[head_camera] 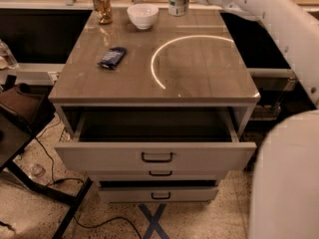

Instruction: Move 7up can near white bowl

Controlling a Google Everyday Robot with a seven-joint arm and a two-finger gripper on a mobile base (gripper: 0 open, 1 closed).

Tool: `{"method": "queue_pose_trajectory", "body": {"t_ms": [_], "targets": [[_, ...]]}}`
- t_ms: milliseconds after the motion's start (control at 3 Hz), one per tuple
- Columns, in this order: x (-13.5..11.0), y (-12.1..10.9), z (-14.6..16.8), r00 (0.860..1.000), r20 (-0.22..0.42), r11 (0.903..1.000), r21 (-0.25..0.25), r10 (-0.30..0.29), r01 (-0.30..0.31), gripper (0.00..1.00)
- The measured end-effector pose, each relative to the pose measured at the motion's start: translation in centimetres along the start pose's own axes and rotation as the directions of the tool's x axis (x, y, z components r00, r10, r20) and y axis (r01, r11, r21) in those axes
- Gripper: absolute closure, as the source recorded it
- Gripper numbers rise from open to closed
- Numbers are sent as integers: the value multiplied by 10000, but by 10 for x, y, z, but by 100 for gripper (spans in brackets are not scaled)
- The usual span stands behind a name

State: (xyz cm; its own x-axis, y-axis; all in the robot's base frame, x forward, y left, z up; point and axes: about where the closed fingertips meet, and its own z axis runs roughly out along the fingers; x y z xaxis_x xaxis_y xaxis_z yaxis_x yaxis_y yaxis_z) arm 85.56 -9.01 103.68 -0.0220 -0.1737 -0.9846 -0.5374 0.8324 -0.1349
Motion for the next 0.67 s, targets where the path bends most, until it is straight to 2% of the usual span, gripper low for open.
{"method": "queue_pose_trajectory", "body": {"t_ms": [333, 667], "targets": [[5, -21, 0, 9981, -304, 9973, 537, 527, -510, 100], [5, -21, 0, 9981, -304, 9973, 537, 527, -510, 100]]}}
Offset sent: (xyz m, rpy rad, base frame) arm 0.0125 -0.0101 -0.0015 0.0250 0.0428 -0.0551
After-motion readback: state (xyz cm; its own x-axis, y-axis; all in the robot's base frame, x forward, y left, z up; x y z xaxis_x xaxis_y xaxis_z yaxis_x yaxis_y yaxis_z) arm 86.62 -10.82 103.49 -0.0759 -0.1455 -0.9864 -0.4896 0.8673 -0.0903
